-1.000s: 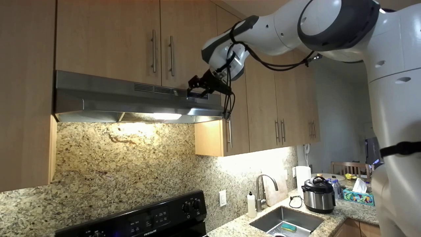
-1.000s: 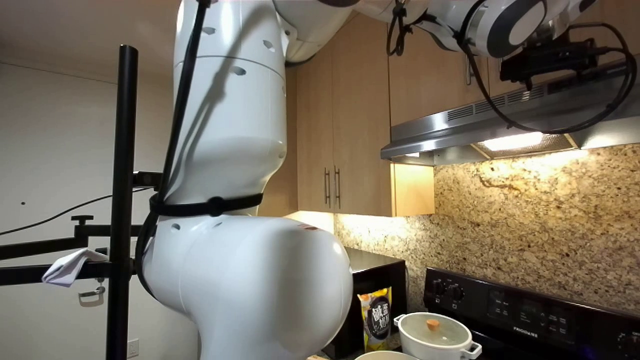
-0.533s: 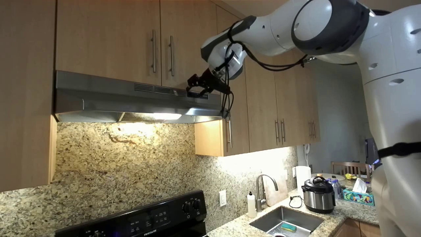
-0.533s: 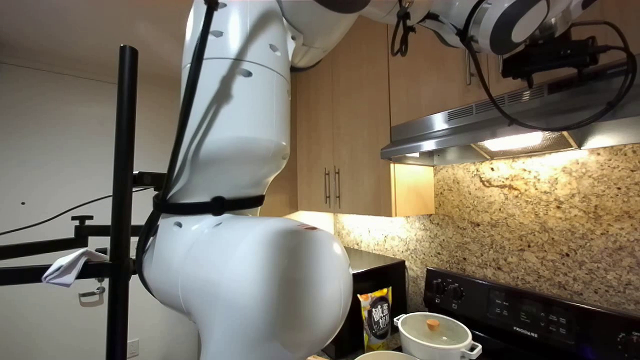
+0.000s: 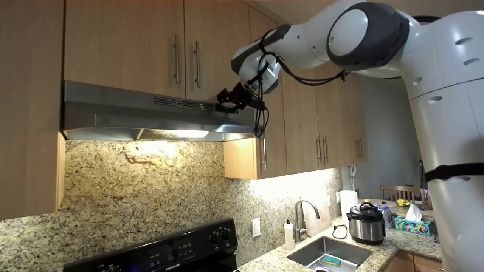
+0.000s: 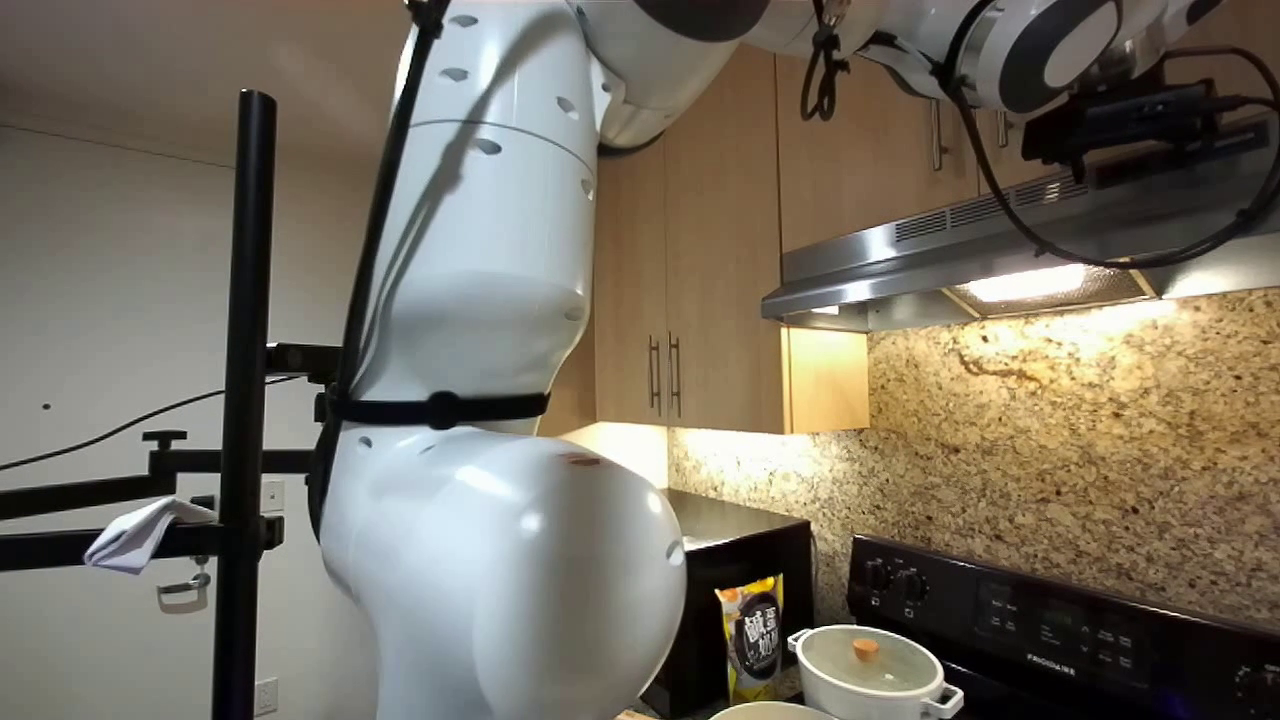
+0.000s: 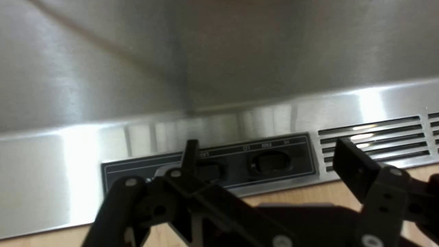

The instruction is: Turn off the light

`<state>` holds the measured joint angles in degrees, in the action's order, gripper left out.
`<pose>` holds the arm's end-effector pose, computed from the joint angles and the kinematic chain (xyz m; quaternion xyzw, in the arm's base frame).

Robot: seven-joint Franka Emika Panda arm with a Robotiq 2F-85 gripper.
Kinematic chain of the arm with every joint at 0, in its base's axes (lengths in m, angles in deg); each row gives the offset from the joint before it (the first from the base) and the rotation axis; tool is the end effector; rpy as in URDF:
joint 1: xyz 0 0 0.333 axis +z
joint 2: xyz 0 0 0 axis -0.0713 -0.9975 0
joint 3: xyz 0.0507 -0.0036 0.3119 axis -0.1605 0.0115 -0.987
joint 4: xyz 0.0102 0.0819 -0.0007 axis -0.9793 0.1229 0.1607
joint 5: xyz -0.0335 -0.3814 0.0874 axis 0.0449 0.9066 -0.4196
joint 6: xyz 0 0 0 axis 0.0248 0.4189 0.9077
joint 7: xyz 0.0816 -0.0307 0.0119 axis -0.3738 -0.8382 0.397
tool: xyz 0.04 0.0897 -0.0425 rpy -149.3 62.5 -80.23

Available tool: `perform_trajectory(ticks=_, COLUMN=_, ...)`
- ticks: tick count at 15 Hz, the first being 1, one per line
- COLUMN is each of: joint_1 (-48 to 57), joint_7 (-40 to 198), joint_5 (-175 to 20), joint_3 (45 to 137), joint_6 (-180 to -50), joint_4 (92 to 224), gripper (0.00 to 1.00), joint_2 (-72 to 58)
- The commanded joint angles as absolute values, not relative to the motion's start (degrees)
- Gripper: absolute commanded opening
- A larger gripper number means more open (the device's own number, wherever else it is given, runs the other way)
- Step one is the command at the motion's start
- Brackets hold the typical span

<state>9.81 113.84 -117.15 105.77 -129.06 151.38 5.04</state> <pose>0.6091 -0.1428 0.7399 -0.8438 0.0242 -0.5304 0.0779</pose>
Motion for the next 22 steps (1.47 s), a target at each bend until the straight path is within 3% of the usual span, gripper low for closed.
perform_trajectory(ticks=1, joint_1=8.07, joint_7=113.82, joint_5=-118.69, joint_3=105.49, joint_6=-127.15, joint_4=147.97, gripper=1.00, joint_2=2.85)
perform_trajectory(ticks=22, joint_1=9.05, joint_7=112.39, joint_5=-116.32, joint_3=106.07, joint_6=-125.14, joint_4=150.27, gripper=1.00, joint_2=6.22)
